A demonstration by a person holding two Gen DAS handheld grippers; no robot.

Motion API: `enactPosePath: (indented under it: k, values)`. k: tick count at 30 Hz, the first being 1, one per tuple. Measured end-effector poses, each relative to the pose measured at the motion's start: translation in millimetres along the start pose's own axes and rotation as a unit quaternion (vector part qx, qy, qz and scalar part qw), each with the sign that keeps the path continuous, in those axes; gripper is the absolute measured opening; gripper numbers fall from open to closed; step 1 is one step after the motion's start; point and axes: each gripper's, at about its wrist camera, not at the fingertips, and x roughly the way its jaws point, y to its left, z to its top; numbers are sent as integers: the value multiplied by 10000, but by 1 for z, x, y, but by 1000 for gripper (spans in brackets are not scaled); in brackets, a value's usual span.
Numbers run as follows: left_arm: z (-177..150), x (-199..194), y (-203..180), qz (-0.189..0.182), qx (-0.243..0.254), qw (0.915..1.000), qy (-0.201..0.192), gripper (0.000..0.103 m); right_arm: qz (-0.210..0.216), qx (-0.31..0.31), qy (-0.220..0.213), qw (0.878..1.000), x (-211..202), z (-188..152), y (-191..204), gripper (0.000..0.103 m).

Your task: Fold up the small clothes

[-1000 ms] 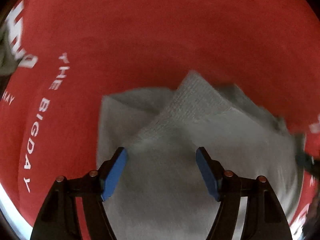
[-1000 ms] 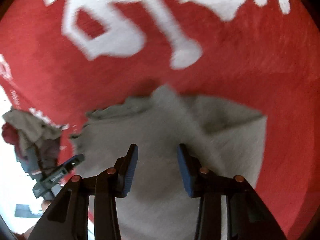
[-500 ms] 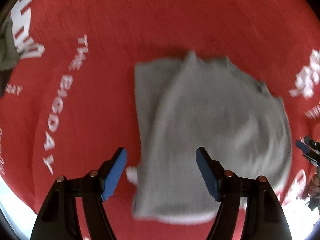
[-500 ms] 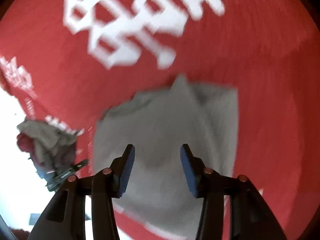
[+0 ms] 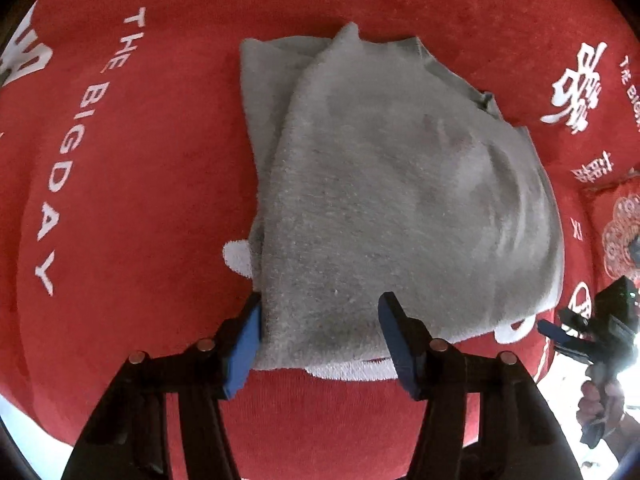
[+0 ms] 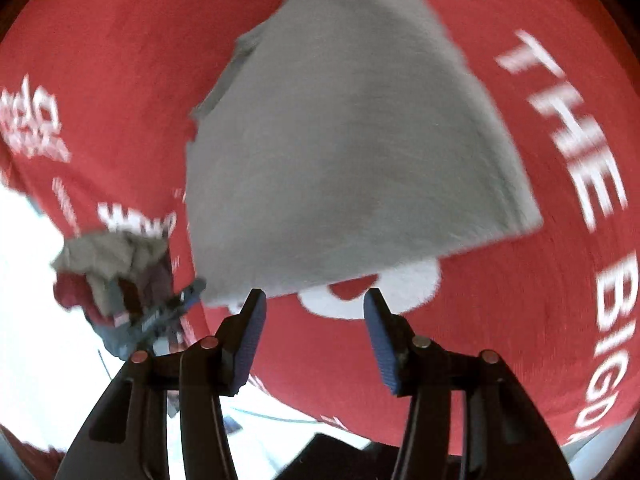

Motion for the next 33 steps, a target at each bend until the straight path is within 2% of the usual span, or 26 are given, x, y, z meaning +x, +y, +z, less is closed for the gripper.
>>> enactPosePath:
  k: [1, 2, 3, 5, 6, 7, 8, 9, 12, 14, 18, 21, 23, 28, 29, 30, 31, 32, 33]
  values:
    - [1, 2, 2, -91, 12, 10000, 25, 59, 24, 162, -147, 9998, -1, 0, -6, 55]
    - [1, 4, 3, -135, 18, 9999, 72, 51, 38, 305, -293, 9991, -4, 2, -11, 55]
    - [0, 7, 4, -134, 45, 9998, 137, 29, 56, 459, -437, 9980, -4, 3, -16, 55]
    - [1, 13, 8, 85, 156, 9996, 232, 11, 133, 780, -663, 9947, -2, 7, -23, 55]
    - [2, 10, 12, 66, 170, 9996, 214, 9, 264, 984, -777, 9918, -1, 11, -26, 54]
    - [1, 7, 17, 15, 148, 9997, 192, 9, 298, 1097, -828, 9901, -1, 13, -26, 49]
    - [-1, 3, 18, 19, 165, 9997, 157, 7, 210, 1119, -877, 9896, -3, 17, -23, 17]
    - [-4, -2, 17, 87, 265, 9995, 111, 7, 134, 1022, -898, 9906, -9, 20, -19, 8]
    - [-15, -1, 13, 341, 541, 9979, 105, 7, -73, 380, -866, 9955, -21, 23, 1, 8]
    - [-22, 7, 15, 457, 560, 9973, 130, 7, -429, 85, -769, 9961, -19, 24, 4, 8]
    - [-27, 2, 18, 419, 357, 9985, -70, 8, -761, 91, -622, 9951, -10, 28, -13, 8]
    - [-35, -12, 16, 597, 285, 9975, -245, 8, -752, 125, -637, 9951, -8, 29, -14, 8]
    - [-39, -20, 15, 858, 244, 9955, -328, 8, -833, 41, -622, 9946, -8, 28, -11, 8]
    - [-45, -27, 16, 1195, 101, 9924, -274, 8, -985, 10, -582, 9934, -9, 27, -6, 9]
    - [-47, -27, 17, 1234, 92, 9920, -259, 15, -1016, 12, -593, 9931, -9, 26, -4, 10]
    - [-49, -26, 17, 1243, 68, 9920, -230, 56, -1046, 10, -599, 9927, -10, 25, -3, 11]
    - [-50, -24, 17, 1220, 15, 9923, -227, 80, -1096, -13, -599, 9922, -11, 23, -1, 11]
    - [-51, -26, 14, 1207, -22, 9920, -362, 97, -1183, -50, -590, 9912, -12, 21, 2, 12]
    - [-53, -32, 12, 1249, -25, 9906, -556, 96, -1254, -76, -581, 9904, -12, 20, 3, 17]
